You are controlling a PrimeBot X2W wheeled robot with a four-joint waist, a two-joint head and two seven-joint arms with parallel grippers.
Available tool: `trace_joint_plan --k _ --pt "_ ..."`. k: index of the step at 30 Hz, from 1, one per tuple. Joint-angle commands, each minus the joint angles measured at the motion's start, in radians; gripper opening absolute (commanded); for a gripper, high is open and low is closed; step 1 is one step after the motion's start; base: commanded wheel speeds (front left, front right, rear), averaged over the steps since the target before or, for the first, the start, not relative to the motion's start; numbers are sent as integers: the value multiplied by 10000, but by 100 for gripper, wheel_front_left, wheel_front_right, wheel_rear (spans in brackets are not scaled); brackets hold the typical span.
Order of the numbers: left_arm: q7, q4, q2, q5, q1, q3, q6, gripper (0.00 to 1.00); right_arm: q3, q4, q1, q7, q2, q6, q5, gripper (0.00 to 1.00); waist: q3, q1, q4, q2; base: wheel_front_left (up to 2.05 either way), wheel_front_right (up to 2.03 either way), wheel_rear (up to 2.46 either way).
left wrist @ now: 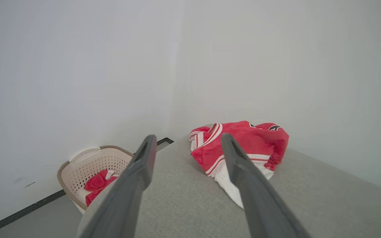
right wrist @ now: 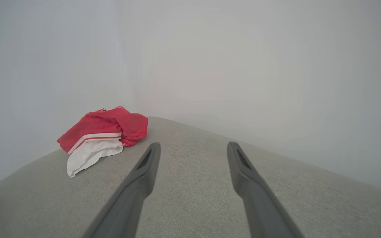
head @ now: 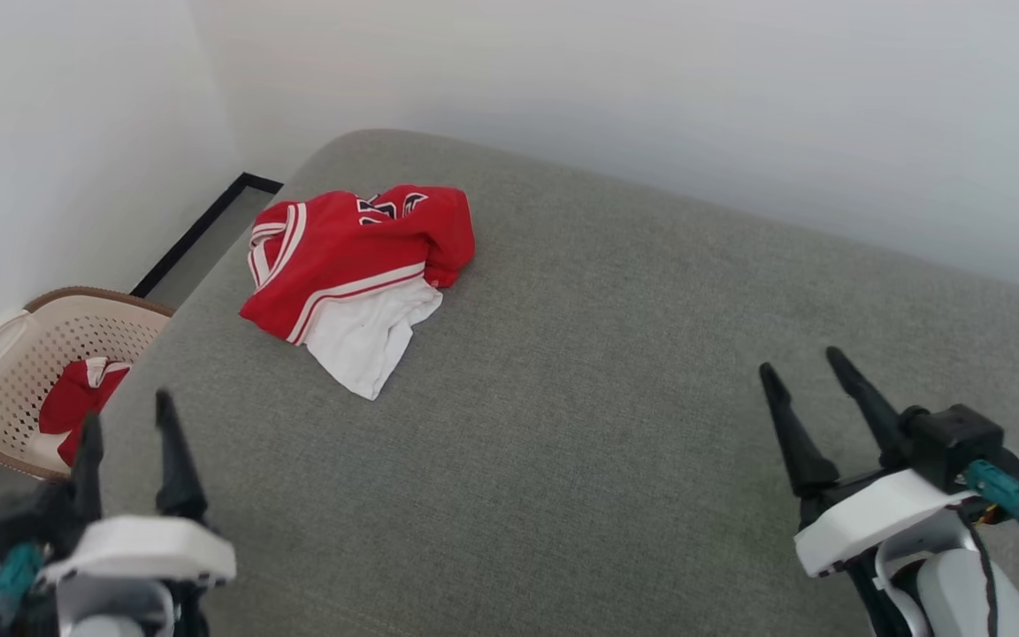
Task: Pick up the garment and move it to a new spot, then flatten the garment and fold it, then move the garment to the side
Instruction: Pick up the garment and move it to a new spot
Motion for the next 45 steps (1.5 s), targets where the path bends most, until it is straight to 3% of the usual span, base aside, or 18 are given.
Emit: trace_joint_plan --k 1,5,13,19,25,30,36,40,45 --pt "76 107 24 -61 -379 -57 -91 100 -109 -97 -56 10 -47 0 -31 100 136 0 -62 0 0 0 0" --pt "174 613 164 -147 -1394 -252 -332 100 -373 -300 -99 96 -90 0 -125 100 480 0 -294 0 0 0 0" --pt "24 3400 971 -471 -4611 -241 -1078 100 -595 -990 -628 417 -387 -1 -264 100 1757 0 -1150 0 0 0 0" --pt "145 5321 1482 -602 -6691 -287 -1337 100 -644 -1436 -1103 574 -616 -1 -307 100 2800 0 -1783 0 0 0 0" --pt "976 7657 2016 -633 -8712 -500 -1485 100 -652 -1843 -1594 662 -777 -1 -308 100 3915 0 -2391 0 0 0 0" --pt "2391 9440 2346 -795 -9887 -466 -1203 100 -653 -2143 -1865 754 -912 0 -307 100 4639 0 -2732 0 0 0 0" --pt "4952 10857 2419 -979 -10617 -459 -661 100 -584 -2507 -2019 969 -1070 0 -283 100 5230 0 -2933 0 0 0 0" --pt "6837 11252 2117 -1142 -10304 -471 -295 100 -565 -2703 -2047 1145 -1161 0 -301 100 5436 0 -2983 0 0 0 0" --pt "8355 11510 1754 -1234 -9750 -597 21 100 -542 -2854 -2020 1279 -1176 0 -321 100 5515 0 -3004 0 0 0 0"
